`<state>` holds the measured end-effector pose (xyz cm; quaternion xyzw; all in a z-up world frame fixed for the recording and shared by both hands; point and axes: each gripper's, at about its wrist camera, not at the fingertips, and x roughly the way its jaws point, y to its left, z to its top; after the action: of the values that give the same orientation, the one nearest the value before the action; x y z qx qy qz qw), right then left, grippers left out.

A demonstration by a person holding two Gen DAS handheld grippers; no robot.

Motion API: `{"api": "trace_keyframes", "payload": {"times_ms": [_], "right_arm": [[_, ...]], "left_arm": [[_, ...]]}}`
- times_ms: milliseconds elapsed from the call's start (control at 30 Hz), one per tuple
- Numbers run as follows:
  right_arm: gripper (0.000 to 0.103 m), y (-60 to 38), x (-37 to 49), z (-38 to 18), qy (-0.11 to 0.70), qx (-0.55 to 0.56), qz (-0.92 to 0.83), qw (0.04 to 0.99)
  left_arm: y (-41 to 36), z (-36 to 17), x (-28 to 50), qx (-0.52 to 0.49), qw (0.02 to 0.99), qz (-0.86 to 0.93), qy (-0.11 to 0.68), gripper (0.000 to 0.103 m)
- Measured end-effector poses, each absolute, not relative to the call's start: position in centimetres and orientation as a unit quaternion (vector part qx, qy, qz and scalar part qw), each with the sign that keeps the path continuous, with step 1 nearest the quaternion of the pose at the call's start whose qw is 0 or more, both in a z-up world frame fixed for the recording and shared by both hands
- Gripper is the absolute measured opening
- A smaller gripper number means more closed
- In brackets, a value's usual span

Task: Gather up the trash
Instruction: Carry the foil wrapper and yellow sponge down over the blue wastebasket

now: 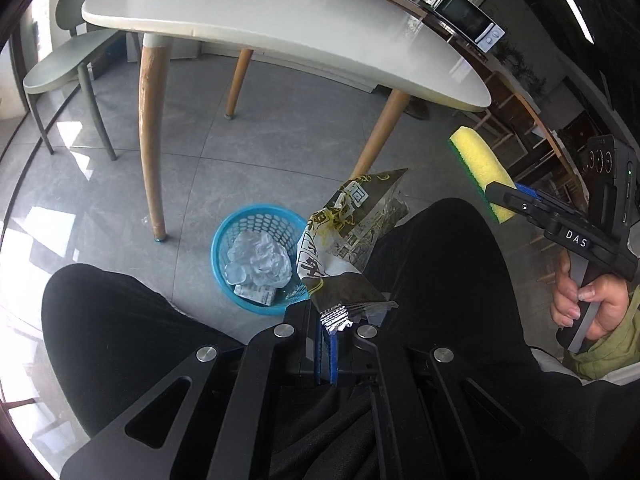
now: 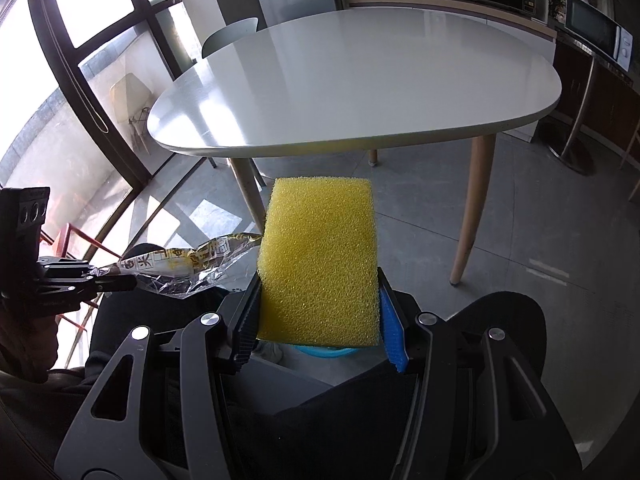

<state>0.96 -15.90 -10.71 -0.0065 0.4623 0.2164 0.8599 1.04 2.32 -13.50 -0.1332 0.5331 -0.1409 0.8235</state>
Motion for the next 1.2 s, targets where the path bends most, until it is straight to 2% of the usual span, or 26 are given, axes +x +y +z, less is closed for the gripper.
{"api": "trace_keyframes", "payload": {"times_ms": [400, 667, 1200], "right_arm": [[0.049, -14.6, 4.3, -19.3, 0.539, 0.025, 0.192, 0.820], [0.049, -13.1, 6.7, -24.3, 0.577, 0.007, 0.168, 0.799], [0.049, -10.5, 12.1, -34.0, 0.661, 0.056, 0.153, 0.732]], "left_arm": [[4.2, -20.2, 4.9, -0.151, 0.791, -0.073, 0.588, 0.002], [3.4, -24.5, 7.5, -0.145, 0.766, -0.045, 0.624, 0.002], [1.3, -32.1, 13.6, -0.166, 0.714, -0.020, 0.680, 0.002]]}}
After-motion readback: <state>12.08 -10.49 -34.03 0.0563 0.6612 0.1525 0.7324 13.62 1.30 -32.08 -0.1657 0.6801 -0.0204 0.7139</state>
